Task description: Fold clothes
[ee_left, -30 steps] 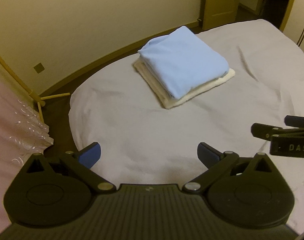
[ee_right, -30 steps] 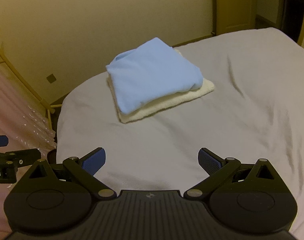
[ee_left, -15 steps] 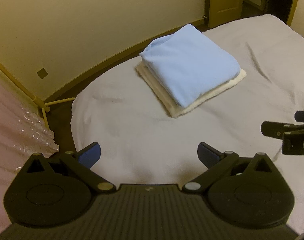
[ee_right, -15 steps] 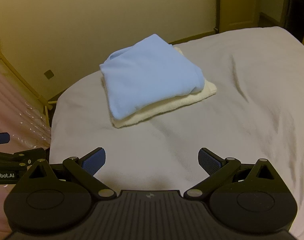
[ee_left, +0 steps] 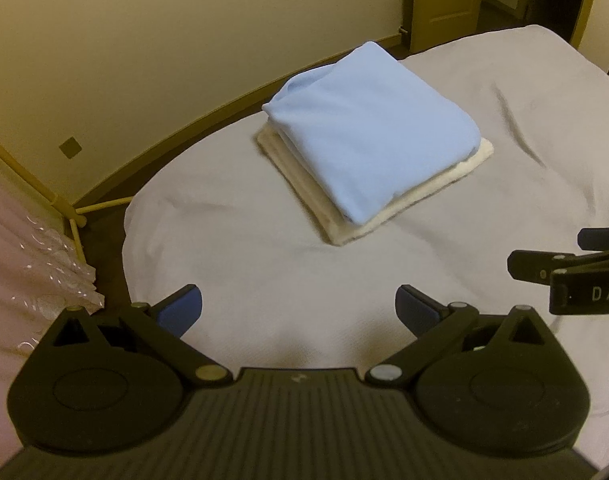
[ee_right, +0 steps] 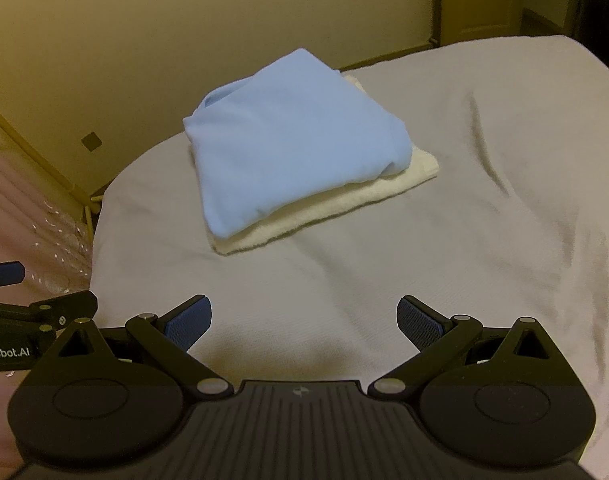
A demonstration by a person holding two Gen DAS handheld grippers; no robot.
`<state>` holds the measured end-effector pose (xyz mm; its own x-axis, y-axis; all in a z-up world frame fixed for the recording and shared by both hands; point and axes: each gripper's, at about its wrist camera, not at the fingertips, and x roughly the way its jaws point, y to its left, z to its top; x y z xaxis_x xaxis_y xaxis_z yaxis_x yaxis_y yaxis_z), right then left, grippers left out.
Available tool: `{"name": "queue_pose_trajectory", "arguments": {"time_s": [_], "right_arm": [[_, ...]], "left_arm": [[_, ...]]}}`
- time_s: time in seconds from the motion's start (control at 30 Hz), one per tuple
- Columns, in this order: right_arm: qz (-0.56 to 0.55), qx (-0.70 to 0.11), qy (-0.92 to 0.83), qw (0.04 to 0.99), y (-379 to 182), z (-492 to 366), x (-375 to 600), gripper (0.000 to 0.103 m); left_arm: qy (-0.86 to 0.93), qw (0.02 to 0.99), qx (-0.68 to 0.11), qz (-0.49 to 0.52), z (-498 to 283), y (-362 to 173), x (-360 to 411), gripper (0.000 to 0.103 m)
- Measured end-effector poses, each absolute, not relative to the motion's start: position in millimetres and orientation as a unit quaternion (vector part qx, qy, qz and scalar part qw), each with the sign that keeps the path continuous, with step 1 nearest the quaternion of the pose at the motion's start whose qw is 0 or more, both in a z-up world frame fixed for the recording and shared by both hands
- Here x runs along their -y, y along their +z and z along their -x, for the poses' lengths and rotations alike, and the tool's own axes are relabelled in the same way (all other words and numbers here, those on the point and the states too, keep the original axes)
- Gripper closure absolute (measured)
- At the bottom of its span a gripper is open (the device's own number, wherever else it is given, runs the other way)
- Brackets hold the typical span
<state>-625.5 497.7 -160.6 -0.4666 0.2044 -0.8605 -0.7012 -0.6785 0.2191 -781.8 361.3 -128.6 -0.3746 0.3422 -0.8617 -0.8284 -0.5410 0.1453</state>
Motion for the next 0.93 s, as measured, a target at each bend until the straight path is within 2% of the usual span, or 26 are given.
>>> {"name": "queue_pose_trajectory", "arguments": {"time_s": [0.57, 0.93], "right_arm": [[0.446, -0.300, 0.797, 0.277, -182.4, 648.6, -518.4, 0.001], [0.445, -0.299, 0.795, 0.282, -177.2, 655.8, -516.9, 0.001]], "left_arm": [[0.774, 0.365, -0.291, 0.427, 810.1, -152.3, -384.7, 0.001], [0.777, 0.378, -0.276, 0.421, 813.3, -144.3, -382.0, 0.001]]}}
